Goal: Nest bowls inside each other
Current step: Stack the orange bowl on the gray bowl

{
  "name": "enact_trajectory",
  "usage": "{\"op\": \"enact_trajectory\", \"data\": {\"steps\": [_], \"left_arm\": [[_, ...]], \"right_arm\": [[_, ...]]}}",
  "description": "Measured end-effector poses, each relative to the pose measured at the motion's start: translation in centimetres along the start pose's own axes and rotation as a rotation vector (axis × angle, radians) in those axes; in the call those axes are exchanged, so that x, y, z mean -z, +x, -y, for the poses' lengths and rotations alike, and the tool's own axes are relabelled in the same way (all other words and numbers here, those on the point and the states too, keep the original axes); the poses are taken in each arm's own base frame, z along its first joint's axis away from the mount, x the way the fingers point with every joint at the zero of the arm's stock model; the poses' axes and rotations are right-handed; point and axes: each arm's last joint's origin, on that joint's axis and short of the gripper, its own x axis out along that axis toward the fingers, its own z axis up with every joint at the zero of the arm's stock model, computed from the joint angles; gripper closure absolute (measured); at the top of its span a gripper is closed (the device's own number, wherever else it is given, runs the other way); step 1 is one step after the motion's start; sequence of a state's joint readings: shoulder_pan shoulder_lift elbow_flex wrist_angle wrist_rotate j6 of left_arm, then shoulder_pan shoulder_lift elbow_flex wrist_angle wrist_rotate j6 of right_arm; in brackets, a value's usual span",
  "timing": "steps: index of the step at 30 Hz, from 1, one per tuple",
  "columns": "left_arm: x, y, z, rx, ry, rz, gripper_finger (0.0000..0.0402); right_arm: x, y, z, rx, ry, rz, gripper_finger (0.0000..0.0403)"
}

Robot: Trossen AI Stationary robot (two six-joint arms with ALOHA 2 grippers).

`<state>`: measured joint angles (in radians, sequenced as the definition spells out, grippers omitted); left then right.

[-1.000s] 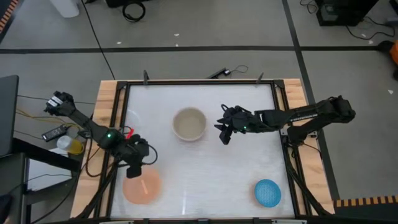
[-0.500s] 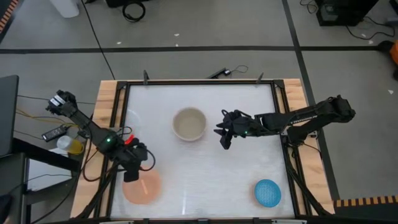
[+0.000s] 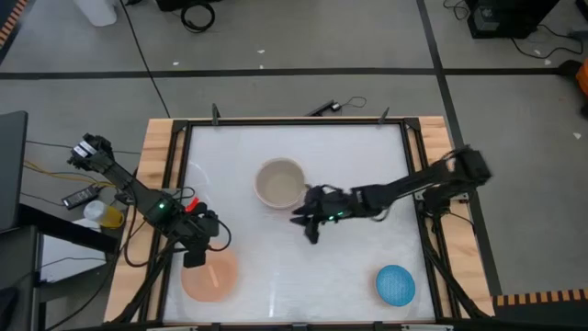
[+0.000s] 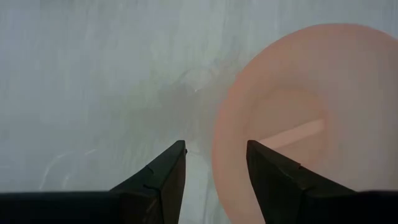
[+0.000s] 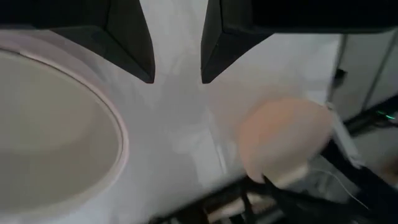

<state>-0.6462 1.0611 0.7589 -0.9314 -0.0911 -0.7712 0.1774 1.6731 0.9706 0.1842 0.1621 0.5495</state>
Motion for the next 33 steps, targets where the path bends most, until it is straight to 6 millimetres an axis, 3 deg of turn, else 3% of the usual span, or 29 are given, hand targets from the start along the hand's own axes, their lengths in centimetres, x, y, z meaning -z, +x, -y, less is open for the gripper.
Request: {"op": "enact_trajectory", "data": {"steps": [10, 23, 33], "left_arm": [[-0.1, 0.0, -0.1, -0.028, 0.059, 0.027, 0.0230], [0.0, 0.0, 0.1, -0.026, 0.008, 0.030, 0.0230], [0.0, 0.0, 0.1, -0.027, -0.010, 0.031, 0.0230]], "right_arm": [[-0.9, 7.6, -1.9, -0.016, -0.052, -0.114, 0.0266], [-2.4, 12.4, -6.3, -0.021, -0.087, -0.110, 0.0266], [-2.7, 16.8, -7.7, -0.001, -0.077, -0.068, 0.0266]]}}
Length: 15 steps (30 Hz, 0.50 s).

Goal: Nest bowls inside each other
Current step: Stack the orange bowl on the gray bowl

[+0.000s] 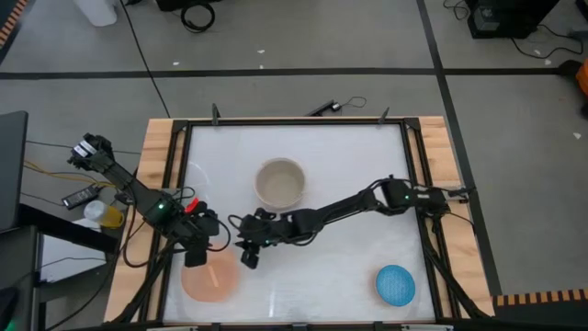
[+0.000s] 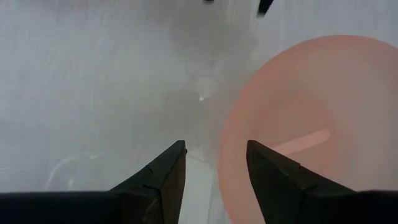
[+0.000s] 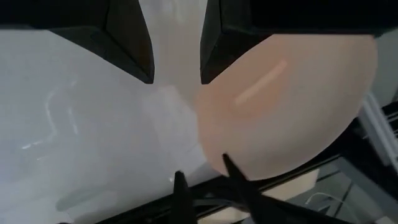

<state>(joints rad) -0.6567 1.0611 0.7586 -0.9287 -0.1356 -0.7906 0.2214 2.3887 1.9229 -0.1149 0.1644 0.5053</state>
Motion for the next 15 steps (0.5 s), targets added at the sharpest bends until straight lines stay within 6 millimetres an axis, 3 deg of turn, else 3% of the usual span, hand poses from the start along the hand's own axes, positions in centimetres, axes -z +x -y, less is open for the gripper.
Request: {"op": "enact_trajectory", "data": {"steps": [9, 15], "left_arm": [[0.0, 0.0, -0.1, -0.020, 0.001, 0.019, 0.0230], [0.0, 0.0, 0.0, -0.019, 0.006, 0.019, 0.0230]], "right_arm": [[0.2, 3.0, 0.0, 0.023, 0.002, 0.003, 0.0259], [0.4, 3.4, 0.1, 0.031, -0.014, 0.014, 0.0236]]}}
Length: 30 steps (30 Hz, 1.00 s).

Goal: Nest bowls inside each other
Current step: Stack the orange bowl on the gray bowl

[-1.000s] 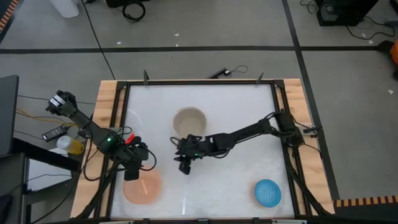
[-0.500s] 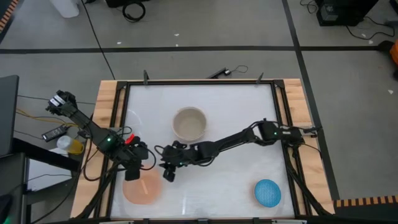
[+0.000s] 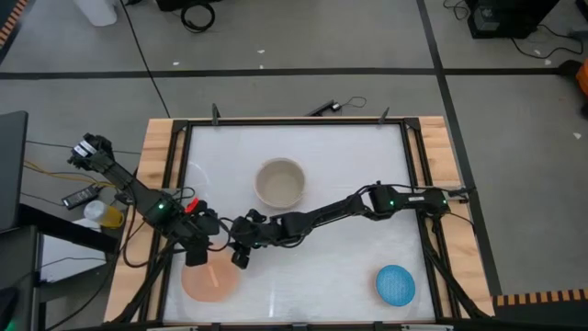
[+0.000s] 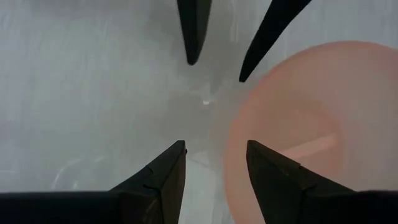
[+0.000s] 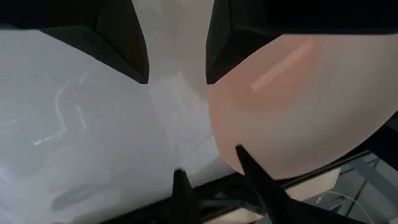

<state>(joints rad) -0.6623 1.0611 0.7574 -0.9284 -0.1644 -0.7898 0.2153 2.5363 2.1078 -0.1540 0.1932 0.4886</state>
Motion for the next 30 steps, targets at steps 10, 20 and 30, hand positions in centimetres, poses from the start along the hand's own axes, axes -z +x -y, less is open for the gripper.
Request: {"op": "enact_trajectory", "data": {"steps": [10, 20, 30], "left_arm": [[0.2, 1.7, 1.4, -0.026, 0.073, -0.046, 0.0230], [0.1, 4.0, 2.1, -0.101, 0.108, -0.110, 0.0230], [-1.7, 4.5, 1.7, -0.102, 0.061, -0.006, 0.0230]], "right_arm": [[-0.7, -0.4, -1.2, -0.055, -0.121, 0.094, 0.0187], [0.5, -0.3, -1.3, -0.028, -0.172, 0.013, 0.0169], [1.3, -0.3, -0.8, -0.001, -0.105, -0.095, 0.0187]]}}
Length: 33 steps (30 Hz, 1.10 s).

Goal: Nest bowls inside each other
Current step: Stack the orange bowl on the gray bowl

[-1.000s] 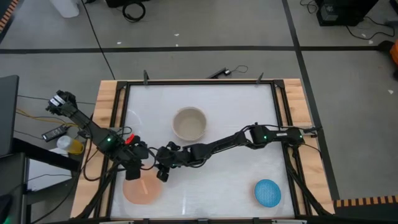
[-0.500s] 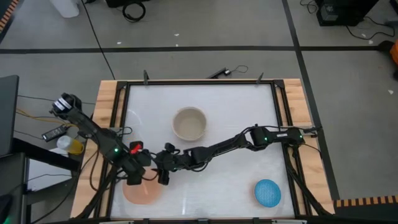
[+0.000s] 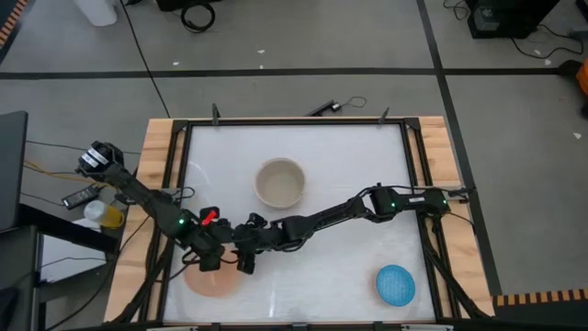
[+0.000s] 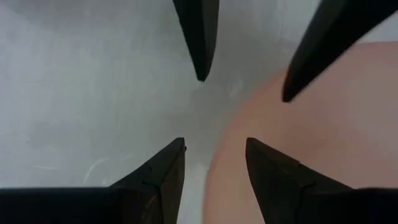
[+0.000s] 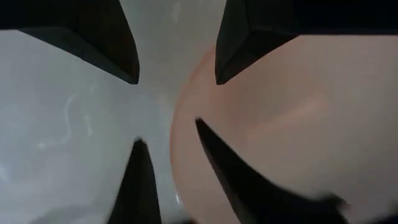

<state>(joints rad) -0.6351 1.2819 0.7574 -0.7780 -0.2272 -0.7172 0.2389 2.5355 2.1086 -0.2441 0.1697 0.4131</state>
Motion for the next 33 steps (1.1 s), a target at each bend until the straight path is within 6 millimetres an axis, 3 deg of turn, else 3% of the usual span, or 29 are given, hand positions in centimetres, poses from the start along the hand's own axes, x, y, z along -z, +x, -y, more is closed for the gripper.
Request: {"op": "enact_trajectory", "data": {"steps": [10, 20, 27, 33], "left_arm": [[-0.2, 0.1, -0.3, -0.007, -0.021, -0.005, 0.0230], [-0.4, 0.1, -0.2, -0.008, -0.027, 0.034, 0.0230], [-0.9, 0.0, 0.0, 0.004, -0.032, 0.081, 0.0230], [-0.9, 0.0, -0.1, -0.032, -0.027, 0.105, 0.0230]], "right_arm": [[-0.1, 0.0, 0.4, -0.127, 0.179, -0.080, 0.0190], [-0.5, 0.0, 0.9, -0.043, 0.316, -0.027, 0.0200], [-0.1, 0.0, 1.3, 0.008, 0.300, -0.062, 0.0249], [0.3, 0.0, 1.4, -0.009, 0.242, -0.122, 0.0322]]}}
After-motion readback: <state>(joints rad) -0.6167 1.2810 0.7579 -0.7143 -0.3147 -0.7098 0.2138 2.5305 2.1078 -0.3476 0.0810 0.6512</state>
